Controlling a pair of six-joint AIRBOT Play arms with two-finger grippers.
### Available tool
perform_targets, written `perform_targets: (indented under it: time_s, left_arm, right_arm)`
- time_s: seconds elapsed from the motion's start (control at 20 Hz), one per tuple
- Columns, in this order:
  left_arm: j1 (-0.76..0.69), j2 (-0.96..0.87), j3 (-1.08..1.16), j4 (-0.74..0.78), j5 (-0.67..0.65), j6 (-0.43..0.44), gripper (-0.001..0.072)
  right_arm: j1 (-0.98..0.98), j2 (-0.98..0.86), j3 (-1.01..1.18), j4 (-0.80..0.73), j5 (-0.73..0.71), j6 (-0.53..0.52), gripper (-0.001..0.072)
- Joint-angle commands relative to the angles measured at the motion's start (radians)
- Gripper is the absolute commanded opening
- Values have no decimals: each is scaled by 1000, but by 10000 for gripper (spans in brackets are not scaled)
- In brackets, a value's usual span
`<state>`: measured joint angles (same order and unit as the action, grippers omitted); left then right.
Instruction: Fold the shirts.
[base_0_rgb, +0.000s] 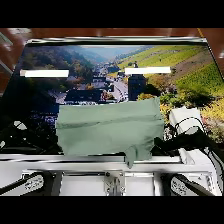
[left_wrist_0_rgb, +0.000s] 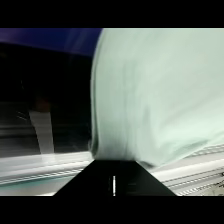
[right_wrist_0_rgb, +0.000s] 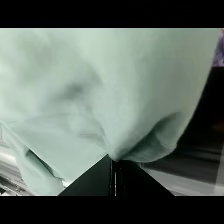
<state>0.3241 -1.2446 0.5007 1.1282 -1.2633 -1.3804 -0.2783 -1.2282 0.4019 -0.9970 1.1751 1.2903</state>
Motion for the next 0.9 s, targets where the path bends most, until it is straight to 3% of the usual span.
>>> perform_targets:
  time_s: [0.0,0.2,0.4,0.85]
  left_arm:
    - [0,8,8,-3,23,24,39]
    - [0,78,138,-22,26,26,39]
    - [-23,84,364,-93,26,5,37]
    - [-96,-216,660,-103,148,-99,39]
  right_arm:
    - [1,-1,6,49,31,-65,58]
    - [1,78,153,106,162,-66,57]
    - [2,111,395,151,75,90,56]
    - [6,-256,742,251,-85,130,57]
